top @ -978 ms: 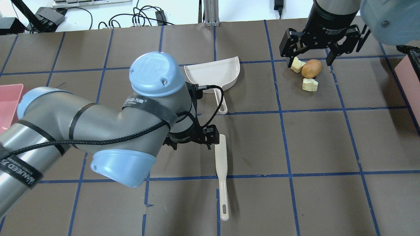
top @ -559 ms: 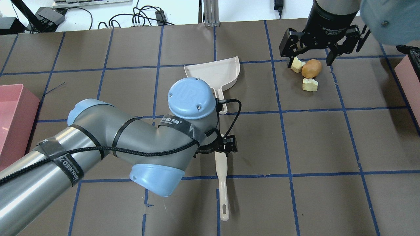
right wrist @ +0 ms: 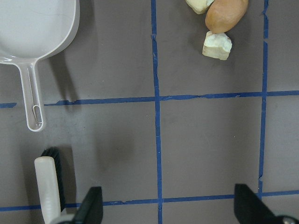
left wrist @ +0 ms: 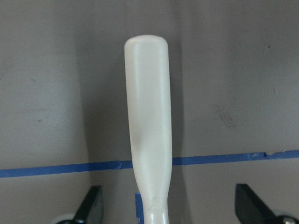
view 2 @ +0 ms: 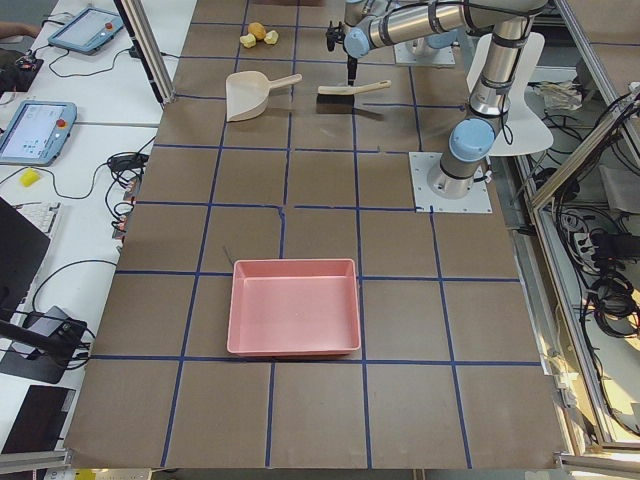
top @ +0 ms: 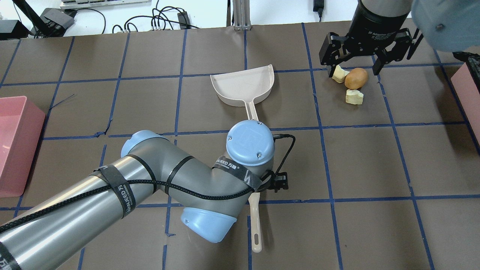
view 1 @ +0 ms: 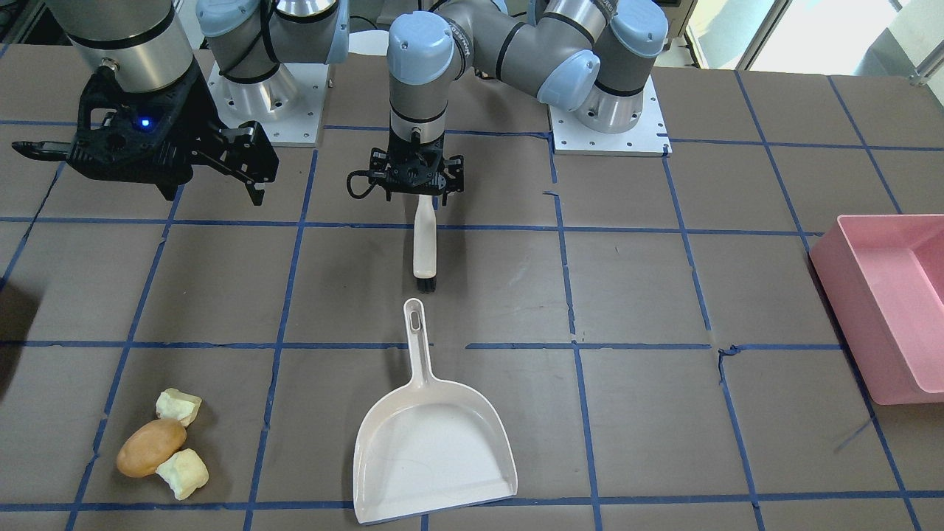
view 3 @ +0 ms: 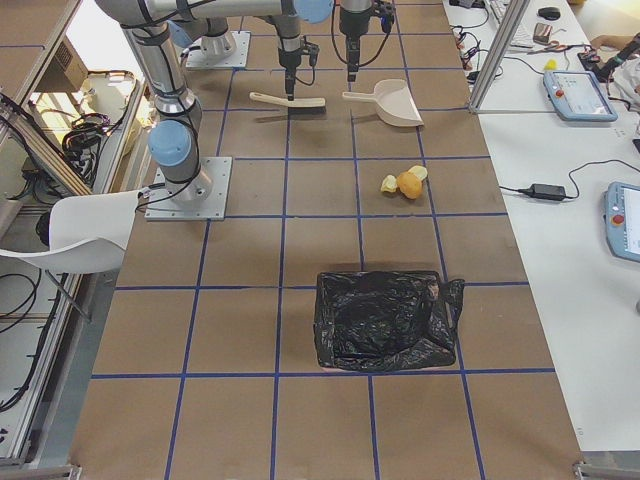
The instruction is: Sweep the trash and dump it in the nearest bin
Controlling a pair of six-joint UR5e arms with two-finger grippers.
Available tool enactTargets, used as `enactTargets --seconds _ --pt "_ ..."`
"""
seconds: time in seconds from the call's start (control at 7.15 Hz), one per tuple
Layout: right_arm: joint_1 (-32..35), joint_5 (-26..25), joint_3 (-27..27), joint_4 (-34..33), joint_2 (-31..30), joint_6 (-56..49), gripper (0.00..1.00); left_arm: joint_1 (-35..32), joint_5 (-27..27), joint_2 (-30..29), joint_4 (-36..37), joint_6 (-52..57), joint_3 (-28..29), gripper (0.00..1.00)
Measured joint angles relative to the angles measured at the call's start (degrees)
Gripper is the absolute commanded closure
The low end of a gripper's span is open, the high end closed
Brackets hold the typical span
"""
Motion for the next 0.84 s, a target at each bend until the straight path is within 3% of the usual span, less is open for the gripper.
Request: enactTargets --seconds 0.84 --pt "0.13 -0.10 0.00 0.06 0.00 -0.07 0.00 -1.92 -0.31 -0.73 0.43 0.46 -4.17 0.00"
